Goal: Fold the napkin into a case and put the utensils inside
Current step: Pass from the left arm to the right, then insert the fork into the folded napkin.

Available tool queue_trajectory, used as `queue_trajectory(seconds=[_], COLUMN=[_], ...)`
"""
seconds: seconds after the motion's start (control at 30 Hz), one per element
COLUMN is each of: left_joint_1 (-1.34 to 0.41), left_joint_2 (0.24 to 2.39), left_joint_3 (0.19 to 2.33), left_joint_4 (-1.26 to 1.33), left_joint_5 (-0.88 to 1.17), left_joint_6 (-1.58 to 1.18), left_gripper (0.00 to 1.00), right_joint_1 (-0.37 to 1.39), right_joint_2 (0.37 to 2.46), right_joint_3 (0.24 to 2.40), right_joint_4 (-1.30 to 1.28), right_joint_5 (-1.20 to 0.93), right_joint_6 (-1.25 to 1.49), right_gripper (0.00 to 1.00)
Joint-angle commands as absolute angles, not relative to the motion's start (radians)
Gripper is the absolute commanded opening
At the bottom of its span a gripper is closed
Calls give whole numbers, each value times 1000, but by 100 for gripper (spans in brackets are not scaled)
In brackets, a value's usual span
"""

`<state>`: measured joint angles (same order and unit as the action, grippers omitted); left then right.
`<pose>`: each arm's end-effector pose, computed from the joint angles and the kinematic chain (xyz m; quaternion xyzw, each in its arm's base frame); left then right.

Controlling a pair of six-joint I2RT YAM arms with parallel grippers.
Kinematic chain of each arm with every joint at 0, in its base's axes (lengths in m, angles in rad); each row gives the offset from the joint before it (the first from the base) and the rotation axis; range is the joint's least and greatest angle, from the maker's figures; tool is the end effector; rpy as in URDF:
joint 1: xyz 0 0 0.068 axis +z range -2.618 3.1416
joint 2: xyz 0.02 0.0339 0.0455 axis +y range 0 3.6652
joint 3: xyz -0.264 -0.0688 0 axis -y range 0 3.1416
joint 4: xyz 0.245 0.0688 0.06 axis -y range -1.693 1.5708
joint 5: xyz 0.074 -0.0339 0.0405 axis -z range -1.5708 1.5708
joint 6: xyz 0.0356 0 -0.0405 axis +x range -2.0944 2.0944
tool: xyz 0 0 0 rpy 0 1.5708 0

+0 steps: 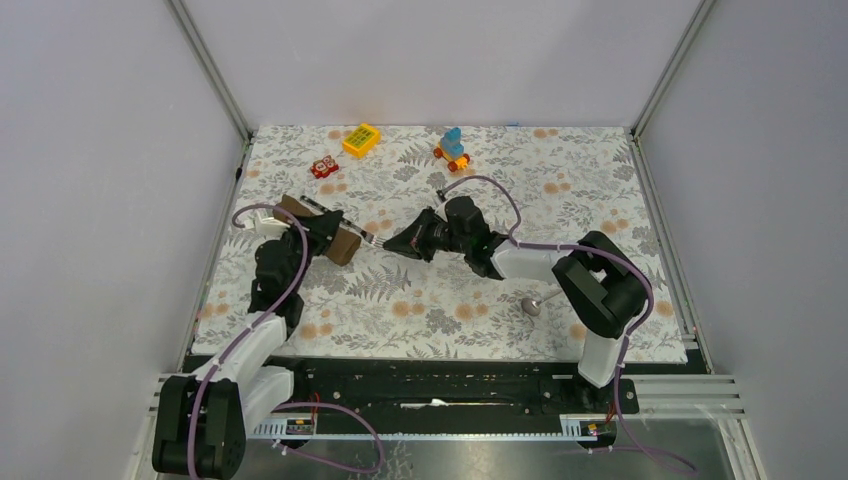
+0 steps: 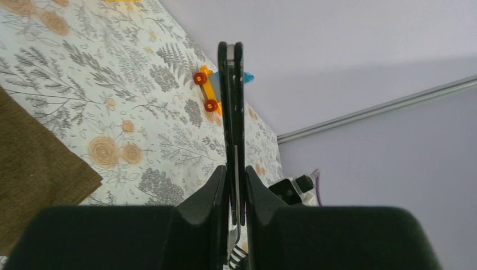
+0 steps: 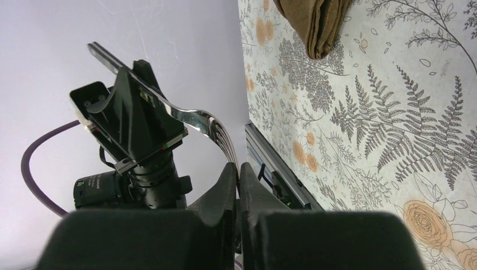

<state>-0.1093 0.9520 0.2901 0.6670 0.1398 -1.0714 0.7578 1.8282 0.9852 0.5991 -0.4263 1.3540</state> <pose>0.2045 -0.0274 0.2259 -0.2817 0.6466 -0.4346 0.5601 0.2792 0.2844 0.2001 0.1016 0.7743 0.6059 0.1513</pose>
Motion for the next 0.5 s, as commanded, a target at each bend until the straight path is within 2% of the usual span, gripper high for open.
queue_trajectory(seconds=[0.0,0.07,0.2,0.3,0.37,0.4,0.47], left_joint_1=[-86,-41,171,271,309,325,344], left_joint_2=[948,947,1028,1143,1220,1262,1362], left_joint_3=[390,475,687,847,907,935,999], left_joint_4=[538,310,-191,-378,-373,-365,-337], left_joint_5=[167,170,197,153,166,183,240], left_joint_6=[-1025,-943,-758,-610,-536,-507,-439], left_gripper=[32,59,85,89,86,81,65], right_joint_1=[765,766,766,766,767,768,767], right_joint_2=[1819,1812,1824,1861,1885,1896,1912], right_joint_3=[1039,1061,1139,1222,1264,1289,1333], right_joint_4=[585,497,325,226,189,162,106], right_joint_5=[-332,-285,-223,-227,-240,-243,-239], right_joint_6=[1335,1311,1269,1217,1190,1175,1148], right_gripper=[0,0,0,0,0,0,0])
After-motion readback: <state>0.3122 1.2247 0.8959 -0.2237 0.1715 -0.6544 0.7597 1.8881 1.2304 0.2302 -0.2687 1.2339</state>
